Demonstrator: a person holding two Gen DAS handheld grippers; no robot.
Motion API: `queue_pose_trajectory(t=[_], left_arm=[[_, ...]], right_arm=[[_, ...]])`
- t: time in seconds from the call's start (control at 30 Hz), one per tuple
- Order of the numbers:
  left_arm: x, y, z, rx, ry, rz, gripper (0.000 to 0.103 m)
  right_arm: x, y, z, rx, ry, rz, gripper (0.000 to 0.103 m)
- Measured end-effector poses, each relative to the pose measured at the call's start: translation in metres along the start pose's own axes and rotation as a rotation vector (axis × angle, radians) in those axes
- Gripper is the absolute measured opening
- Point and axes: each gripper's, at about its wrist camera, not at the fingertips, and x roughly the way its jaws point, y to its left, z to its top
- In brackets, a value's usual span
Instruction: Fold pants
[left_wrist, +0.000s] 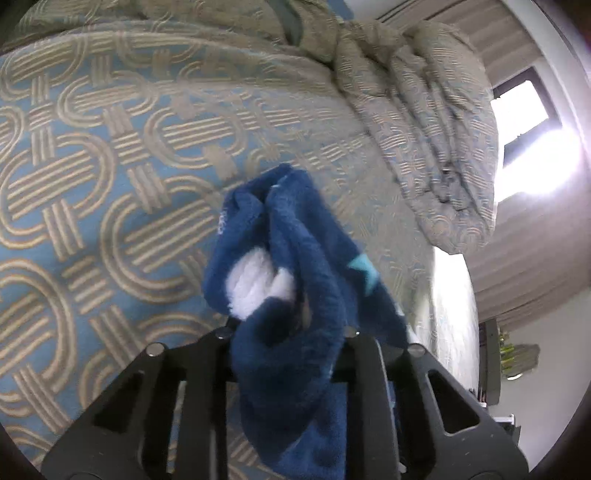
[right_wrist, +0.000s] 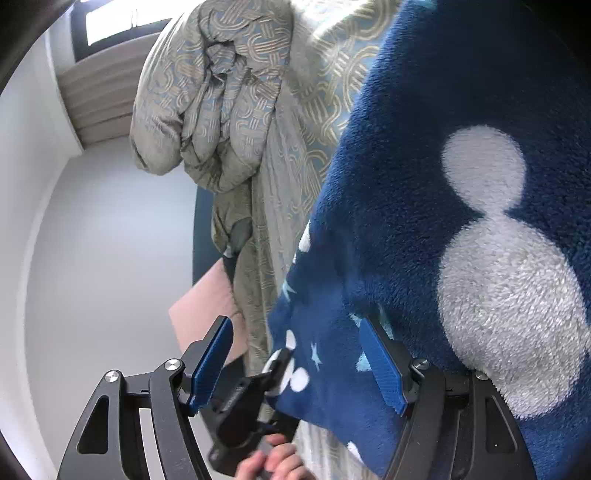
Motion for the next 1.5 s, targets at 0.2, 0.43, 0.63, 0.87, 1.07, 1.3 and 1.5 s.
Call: queue_pose_trajectory(t=[0.2, 0.43, 0.63, 0.87, 1.07, 1.3, 1.5], left_arm=[[-0.018, -0.038, -0.005, 0.133, -0.004, -0.197, 0.022], [-0.02, -0.1, -0.03, 0.347, 0.028, -0.265, 0.022], [-0.02, -0.144, -0.065, 0.496, 0.074, -0.316, 0.022], [-0.017, -0.194, -0.12, 0.767, 0.148, -0.332, 0.022], [-0.004, -0.222, -0.182, 1.01, 0.243, -0.31, 0.022], [-0.005, -0.235, -0.231, 1.199, 0.308, -0.339, 0.032], [-0.002, -0.239, -0.233, 1.137, 0.373, -0.396, 0.045]], right_arm=[[-0.005, 0.006, 0.003, 0.007, 0.049, -0.027, 0.073], [-0.042, 0.065, 0.018, -0.228, 0.086, 0.013, 0.074], [-0.079, 0.085, 0.03, -0.321, 0.074, 0.003, 0.081], [-0.086, 0.064, 0.047, -0.259, 0.076, -0.029, 0.082], [-0.105, 0.052, 0.06, -0.212, 0.018, -0.046, 0.082], [-0.146, 0.034, 0.08, -0.232, -0.078, -0.194, 0.082], [-0.151, 0.015, 0.09, -0.201, -0.077, -0.208, 0.056]])
